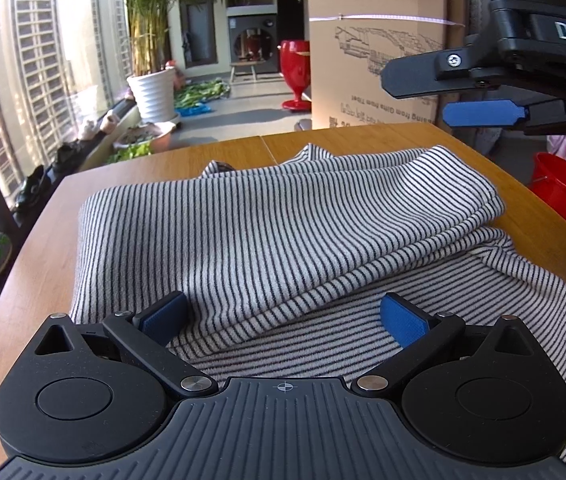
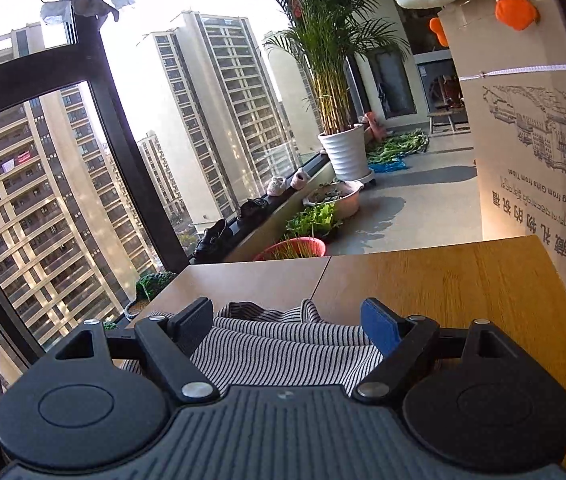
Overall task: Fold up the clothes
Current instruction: 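Grasp the edge of the striped sweater stack with both grippers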
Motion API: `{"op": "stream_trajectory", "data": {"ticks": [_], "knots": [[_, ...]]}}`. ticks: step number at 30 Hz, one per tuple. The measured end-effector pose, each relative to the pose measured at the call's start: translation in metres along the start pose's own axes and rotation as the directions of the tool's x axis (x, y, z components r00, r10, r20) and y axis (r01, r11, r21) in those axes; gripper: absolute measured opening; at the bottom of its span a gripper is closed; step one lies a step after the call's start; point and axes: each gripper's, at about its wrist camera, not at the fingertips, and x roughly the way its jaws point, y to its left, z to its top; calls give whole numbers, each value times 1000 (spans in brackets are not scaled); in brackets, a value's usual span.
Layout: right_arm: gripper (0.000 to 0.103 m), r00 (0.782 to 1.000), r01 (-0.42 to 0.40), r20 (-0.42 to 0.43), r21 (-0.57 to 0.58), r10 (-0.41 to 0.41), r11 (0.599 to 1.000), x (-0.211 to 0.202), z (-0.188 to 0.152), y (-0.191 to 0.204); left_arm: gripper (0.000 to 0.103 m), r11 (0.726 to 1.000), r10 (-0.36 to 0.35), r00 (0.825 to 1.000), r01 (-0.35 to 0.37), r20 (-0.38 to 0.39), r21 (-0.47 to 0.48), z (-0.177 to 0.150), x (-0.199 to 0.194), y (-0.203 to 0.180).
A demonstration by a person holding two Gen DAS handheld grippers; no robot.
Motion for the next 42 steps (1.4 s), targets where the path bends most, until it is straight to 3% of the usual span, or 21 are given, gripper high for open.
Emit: {"op": "stream_trajectory", "data": {"ticks": [4, 6, 8, 9, 12, 14, 17, 21, 26, 28, 32, 34, 35, 38, 42], "knots": [[75, 987, 5, -161, -5, -6, 1000, 61, 21, -6, 103, 981, -132, 991, 130, -5, -142, -1, -14, 24], [66, 975, 5, -221, -14, -8, 1000, 85, 22, -3, 103, 961, -171, 985, 171, 20, -216, -4, -16, 36], [49, 959, 8, -283, -35, -18, 999, 104, 13, 2, 103, 957, -186, 982, 187, 26, -219, -7, -18, 39], [47, 953, 21, -302, -46, -34, 999, 110, 8, 4, 103, 959, -187, 982, 188, 24, -213, -8, -18, 39], [28, 956, 57, -283, -85, -79, 995, 112, 4, 6, 103, 945, -214, 976, 219, 48, -244, -11, -20, 47], [9, 961, 48, -271, -68, -65, 997, 103, 10, 6, 103, 929, -238, 969, 247, 69, -275, -14, -22, 56], [6, 974, -2, -225, -35, -6, 999, 71, 22, 9, 103, 921, -230, 967, 252, 108, -298, -18, -41, 70], [6, 972, -155, -176, 14, 155, 988, -5, 19, 12, 103, 961, -124, 968, 172, 217, -218, -23, -98, 80], [6, 934, -192, -276, 139, 224, 971, -41, -50, 6, 103, 970, -52, 946, 124, 321, -209, 0, -133, 87], [6, 945, -190, -249, 114, 213, 975, -48, -47, 9, 103, 966, -36, 950, 112, 310, -231, 11, -125, 87], [6, 963, -183, -190, 64, 192, 981, -64, -40, 15, 103, 941, -42, 976, 111, 213, -320, 26, -87, 85], [6, 970, -178, -159, 39, 182, 983, -71, -36, 19, 103, 944, -31, 982, 89, 184, -317, 22, -75, 83], [6, 974, -175, -144, 27, 177, 984, -75, -35, 20, 100, 947, -29, 985, 81, 170, -311, 18, -72, 81], [7, 982, -165, -98, -10, 164, 986, -86, -30, 25, 68, 956, -32, 990, 70, 138, -284, -3, -75, 79], [11, 988, -149, -35, -59, 147, 987, -102, -23, 31, 69, 967, -37, 989, 72, 145, -244, -27, -89, 76]]}}
